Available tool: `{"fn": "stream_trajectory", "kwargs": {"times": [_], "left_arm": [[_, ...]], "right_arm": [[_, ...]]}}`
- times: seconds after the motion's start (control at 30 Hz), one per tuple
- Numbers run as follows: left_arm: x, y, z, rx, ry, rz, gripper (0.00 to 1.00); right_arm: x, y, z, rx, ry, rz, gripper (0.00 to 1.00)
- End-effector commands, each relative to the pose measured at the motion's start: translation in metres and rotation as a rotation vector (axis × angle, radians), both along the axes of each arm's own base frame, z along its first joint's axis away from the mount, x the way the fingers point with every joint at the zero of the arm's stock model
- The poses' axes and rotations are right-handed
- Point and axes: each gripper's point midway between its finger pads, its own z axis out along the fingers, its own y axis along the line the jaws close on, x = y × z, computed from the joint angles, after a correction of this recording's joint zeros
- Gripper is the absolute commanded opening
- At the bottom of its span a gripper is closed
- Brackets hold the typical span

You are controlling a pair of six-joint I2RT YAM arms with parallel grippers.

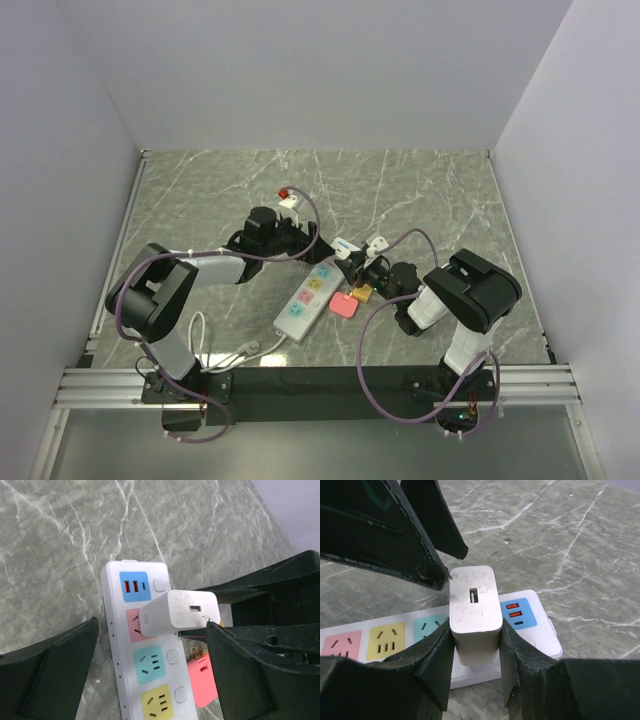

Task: Insert the plug

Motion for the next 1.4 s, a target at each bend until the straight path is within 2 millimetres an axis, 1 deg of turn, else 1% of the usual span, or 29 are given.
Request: {"fn": "stream_trajectory", "kwargs": {"times": [0.0,0.03,0.2,0.37,0.53,0.87,1.1,1.27,1.37], "left_arm": [[0.010,-0.007,0.010,0.004,-0.040,0.010,0.94],[0.010,-0.008,0.004,0.019,-0.030,0.012,0.94],[0.016,-0.008,-0.005,0.054,-0.023,0.037,0.92],[0.017,-0.012,-0.003,0.032,-0.027,0.032,0.91],[0.018,-0.012,-0.014,0.064,-0.005,0.036,0.87],[0.010,-0.004,-0.039,0.149,0.022,0.059,0.81],[0.000,-0.006,-0.054,0.190,0.035,0.047,0.77],[-0.007,0.001,-0.065,0.201,0.052,0.067,0.76],[-0.008,0.004,-0.066,0.200,0.056,0.075,0.76]], "right_arm": [[-0.001,0.000,0.015,0.042,-0.082,-0.004,0.00],[-0.002,0.000,0.014,0.044,-0.081,-0.007,0.00],[-0.007,0.002,0.011,0.041,-0.071,-0.001,0.00],[-0.009,0.004,0.007,0.032,-0.064,0.001,0.00],[-0.011,0.003,0.005,0.031,-0.059,-0.005,0.00],[-0.019,0.006,-0.013,0.022,0.000,-0.004,0.00],[-0.025,0.004,-0.028,-0.010,0.035,-0.016,0.00],[-0.028,0.005,-0.033,-0.025,0.047,-0.022,0.00],[-0.025,0.005,-0.031,-0.024,0.045,-0.033,0.00]]}}
